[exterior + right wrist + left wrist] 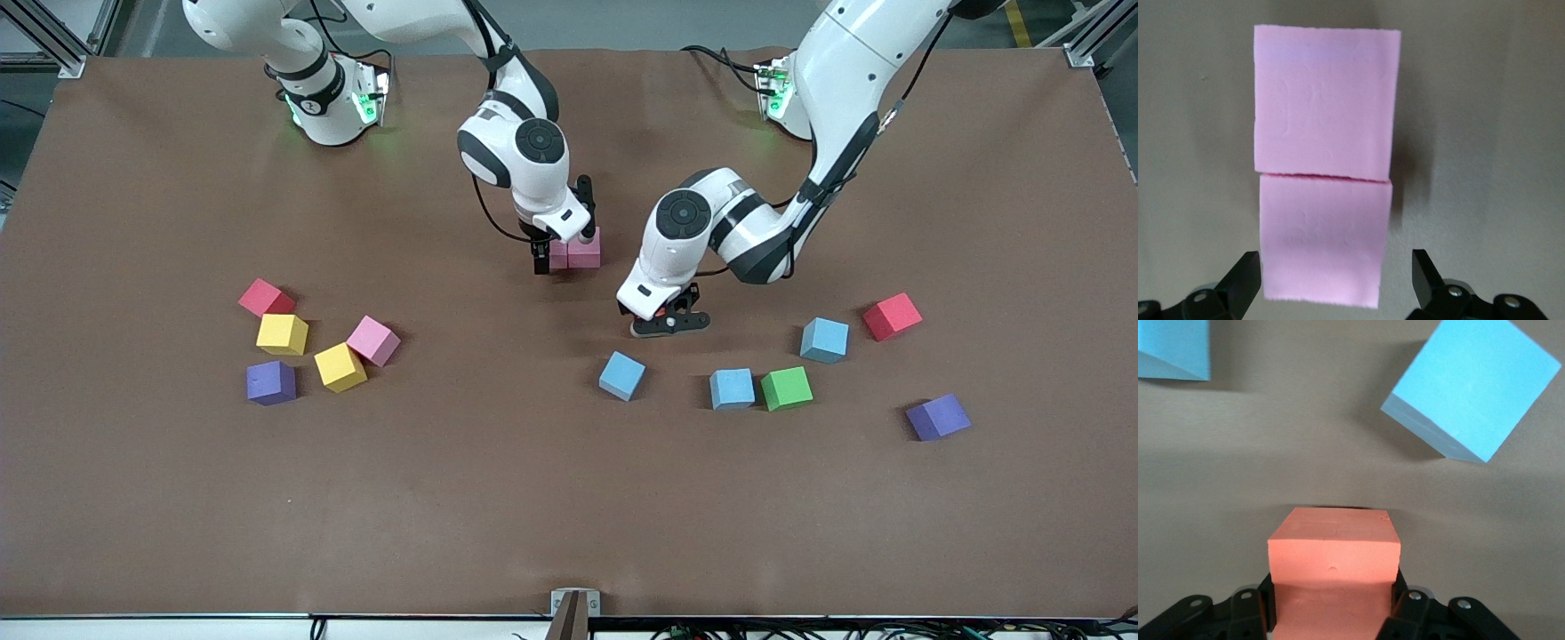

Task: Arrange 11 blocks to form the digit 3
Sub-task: 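Place the pink block beside the first pink with the right gripper, then grasp another pink block with the right gripper while the left gripper carries orange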

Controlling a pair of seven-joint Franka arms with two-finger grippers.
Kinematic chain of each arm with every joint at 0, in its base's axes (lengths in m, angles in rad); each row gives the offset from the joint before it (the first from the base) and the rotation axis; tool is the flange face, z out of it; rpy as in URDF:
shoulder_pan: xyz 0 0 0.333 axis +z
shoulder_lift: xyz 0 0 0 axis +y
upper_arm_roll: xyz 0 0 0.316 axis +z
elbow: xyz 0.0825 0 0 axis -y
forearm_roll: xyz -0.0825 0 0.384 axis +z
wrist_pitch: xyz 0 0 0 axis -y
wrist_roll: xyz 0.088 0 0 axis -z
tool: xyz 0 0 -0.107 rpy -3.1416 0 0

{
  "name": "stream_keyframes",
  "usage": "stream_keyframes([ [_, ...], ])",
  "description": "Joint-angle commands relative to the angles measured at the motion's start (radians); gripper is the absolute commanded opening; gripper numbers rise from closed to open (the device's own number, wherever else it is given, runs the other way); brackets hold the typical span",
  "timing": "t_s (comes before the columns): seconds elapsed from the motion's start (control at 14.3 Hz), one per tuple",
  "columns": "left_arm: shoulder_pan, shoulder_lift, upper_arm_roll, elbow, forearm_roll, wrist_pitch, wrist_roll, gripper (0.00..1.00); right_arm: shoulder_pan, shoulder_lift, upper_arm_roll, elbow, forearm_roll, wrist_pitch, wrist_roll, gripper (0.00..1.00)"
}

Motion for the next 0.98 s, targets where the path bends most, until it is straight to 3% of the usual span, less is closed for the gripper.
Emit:
stream_keyframes([
  [0.0,0.002,-0.088,-0.011,-0.016,-0.005,-0.126,-0.122,0.20,-0.031,-0.085,0.001,-0.014,-0.018,-0.096,0.013,1.00],
  [0.35,0.005,-0.105,-0.053,-0.048,-0.077,-0.148,-0.499,0.21,-0.200,-0.208,0.001,0.003,-0.015,-0.291,-0.032,1.00],
  [0.63,0.005,-0.114,-0.077,-0.072,-0.121,-0.149,-0.799,0.23,-0.345,-0.228,-0.004,0.079,-0.017,-0.373,-0.020,1.00],
  [0.91,0.002,-0.111,-0.083,-0.077,-0.121,-0.151,-1.066,0.28,-0.427,-0.226,-0.054,0.132,-0.018,-0.382,-0.018,1.00],
])
